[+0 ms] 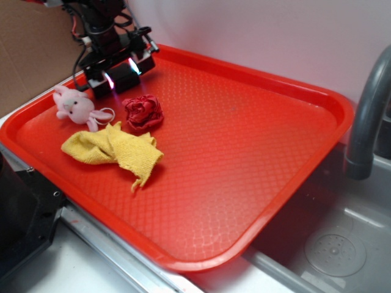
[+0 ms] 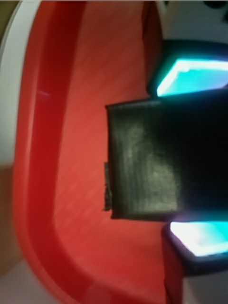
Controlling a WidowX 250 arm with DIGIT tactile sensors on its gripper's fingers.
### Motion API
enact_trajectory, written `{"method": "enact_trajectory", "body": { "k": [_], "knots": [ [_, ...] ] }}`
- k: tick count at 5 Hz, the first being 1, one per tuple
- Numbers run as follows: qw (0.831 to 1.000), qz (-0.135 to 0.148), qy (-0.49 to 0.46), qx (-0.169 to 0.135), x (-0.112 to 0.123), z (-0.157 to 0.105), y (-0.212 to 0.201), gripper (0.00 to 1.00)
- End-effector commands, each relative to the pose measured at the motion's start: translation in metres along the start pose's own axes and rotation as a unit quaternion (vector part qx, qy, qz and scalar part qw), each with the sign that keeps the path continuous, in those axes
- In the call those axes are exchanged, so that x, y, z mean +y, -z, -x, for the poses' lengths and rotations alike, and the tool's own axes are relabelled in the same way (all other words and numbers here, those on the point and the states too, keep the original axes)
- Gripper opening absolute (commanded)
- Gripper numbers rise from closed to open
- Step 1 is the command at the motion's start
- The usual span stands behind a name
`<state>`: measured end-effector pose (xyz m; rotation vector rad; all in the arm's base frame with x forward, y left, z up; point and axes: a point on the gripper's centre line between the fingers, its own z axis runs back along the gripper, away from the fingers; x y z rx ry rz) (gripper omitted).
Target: Grab the black box.
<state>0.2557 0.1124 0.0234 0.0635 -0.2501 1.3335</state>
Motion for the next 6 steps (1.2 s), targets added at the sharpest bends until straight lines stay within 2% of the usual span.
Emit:
{"method": "enact_trajectory", "body": {
  "k": [1, 2, 3, 4, 5, 6],
  "knots": [
    [0.969, 0.026, 0.237, 0.065, -0.012, 0.016, -0.091, 0.0],
    [0.934, 0.043, 0.339, 0.103, -0.012, 0.033, -0.121, 0.0],
    [0.883, 0.052, 0.454, 0.106, -0.001, 0.054, -0.163, 0.0],
    [0.854, 0.069, 0.505, 0.108, 0.008, 0.064, -0.182, 0.0],
    [0.845, 0.094, 0.517, 0.102, 0.026, 0.07, -0.197, 0.0],
    [0.879, 0.11, 0.444, 0.135, 0.032, 0.052, -0.197, 0.0]
  ]
}}
